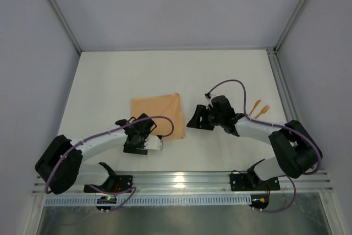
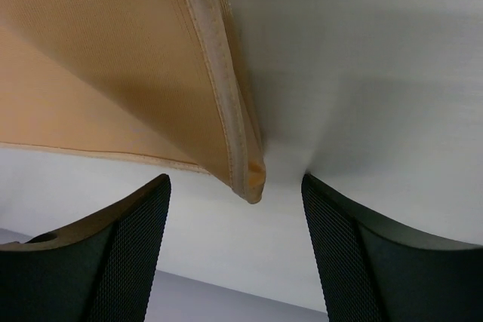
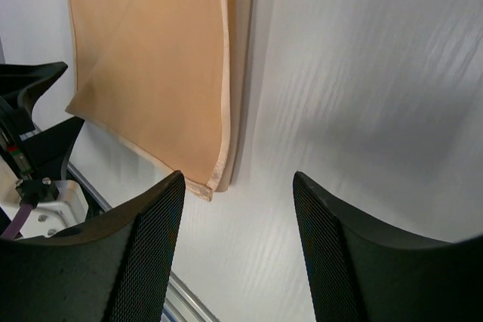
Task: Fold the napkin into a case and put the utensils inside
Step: Pick up the upper triangle-folded napkin from the center of the board.
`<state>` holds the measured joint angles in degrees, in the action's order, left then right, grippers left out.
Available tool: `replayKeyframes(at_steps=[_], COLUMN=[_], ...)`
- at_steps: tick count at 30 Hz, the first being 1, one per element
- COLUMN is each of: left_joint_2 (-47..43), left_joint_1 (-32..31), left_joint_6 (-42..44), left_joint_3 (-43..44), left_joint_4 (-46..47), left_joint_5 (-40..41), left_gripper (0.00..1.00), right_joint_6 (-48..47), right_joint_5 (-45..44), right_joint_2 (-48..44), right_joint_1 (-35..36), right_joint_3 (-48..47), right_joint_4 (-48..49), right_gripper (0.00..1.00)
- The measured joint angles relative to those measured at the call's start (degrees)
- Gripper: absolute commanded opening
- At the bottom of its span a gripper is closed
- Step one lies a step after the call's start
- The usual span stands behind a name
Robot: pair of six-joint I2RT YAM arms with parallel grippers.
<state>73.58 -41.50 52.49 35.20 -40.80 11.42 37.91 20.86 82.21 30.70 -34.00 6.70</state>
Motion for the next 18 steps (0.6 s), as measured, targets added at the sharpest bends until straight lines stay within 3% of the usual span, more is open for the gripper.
replayKeyframes(at_steps=[10, 15, 18], left_joint_2=[0.7, 0.7, 0.7], left_joint_1=[-0.8, -1.0, -1.2], left_joint_6=[-0.2, -1.1, -1.2], left_joint_3=[-1.1, -1.3, -1.3], left_joint_4=[3.2, 3.6, 3.9], left_joint_5=[2.3, 2.3, 2.3], left_gripper=[0.59, 0.59, 0.59], right_joint_6=[7.5, 11.5, 12.9], right_joint_5=[1.9, 2.3, 2.4], right_joint_2=[5.3, 7.5, 9.1], right_joint_1=[7.3, 8.5, 8.5], right_joint_3=[3.7, 4.3, 4.4], right_joint_4=[9.1, 14.5, 16.8], right_gripper=[0.63, 0.63, 0.55])
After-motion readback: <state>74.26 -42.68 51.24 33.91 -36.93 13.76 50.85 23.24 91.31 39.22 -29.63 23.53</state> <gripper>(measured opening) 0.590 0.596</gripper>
